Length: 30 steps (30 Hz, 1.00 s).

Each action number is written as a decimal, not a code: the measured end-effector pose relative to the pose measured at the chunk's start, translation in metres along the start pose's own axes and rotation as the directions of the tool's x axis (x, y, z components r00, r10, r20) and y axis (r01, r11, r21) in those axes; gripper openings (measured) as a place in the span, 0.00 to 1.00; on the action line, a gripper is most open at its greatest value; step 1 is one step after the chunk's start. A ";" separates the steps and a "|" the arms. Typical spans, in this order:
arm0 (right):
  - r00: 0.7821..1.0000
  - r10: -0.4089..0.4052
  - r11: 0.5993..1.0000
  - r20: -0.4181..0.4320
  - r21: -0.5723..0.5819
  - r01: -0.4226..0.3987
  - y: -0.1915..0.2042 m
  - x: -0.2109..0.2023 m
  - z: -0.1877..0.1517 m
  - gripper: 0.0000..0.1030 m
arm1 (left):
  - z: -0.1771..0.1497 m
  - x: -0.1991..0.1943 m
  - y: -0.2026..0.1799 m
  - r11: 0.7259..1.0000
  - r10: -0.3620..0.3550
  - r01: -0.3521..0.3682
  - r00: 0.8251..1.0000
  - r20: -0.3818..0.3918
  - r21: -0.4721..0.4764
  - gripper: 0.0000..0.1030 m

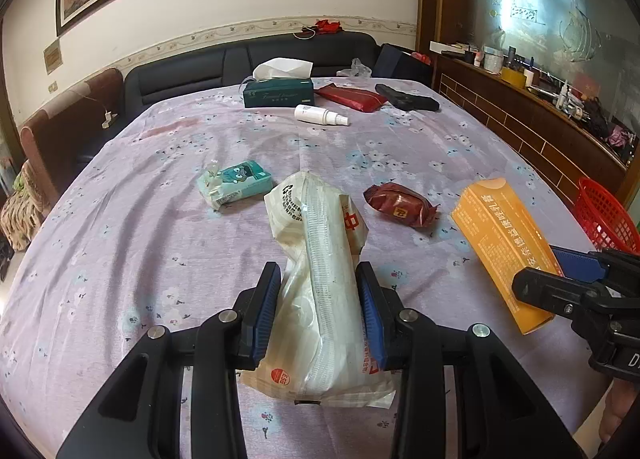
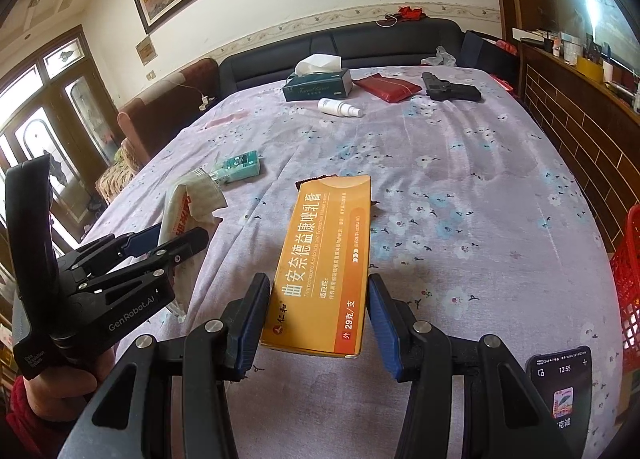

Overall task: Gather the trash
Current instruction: 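Lift the white bag and orange box above the bed with both tools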

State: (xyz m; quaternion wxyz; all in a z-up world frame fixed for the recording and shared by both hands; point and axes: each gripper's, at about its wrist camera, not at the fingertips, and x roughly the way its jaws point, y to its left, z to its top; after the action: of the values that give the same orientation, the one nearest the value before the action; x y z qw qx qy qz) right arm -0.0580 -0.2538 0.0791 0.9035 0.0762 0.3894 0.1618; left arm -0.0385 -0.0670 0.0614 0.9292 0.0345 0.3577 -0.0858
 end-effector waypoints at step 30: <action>0.984 -0.071 0.980 0.165 0.197 0.038 -0.090 -0.090 -0.007 0.51 | 0.033 -0.009 -0.089 0.975 -0.173 0.172 0.985 -0.004 0.142 0.36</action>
State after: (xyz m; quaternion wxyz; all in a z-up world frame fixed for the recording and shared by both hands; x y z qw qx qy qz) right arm -0.1006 -0.3695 0.1118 0.9262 0.1662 0.3260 0.0912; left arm -0.0402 -0.1571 0.0916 0.9149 0.0688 0.3487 -0.1915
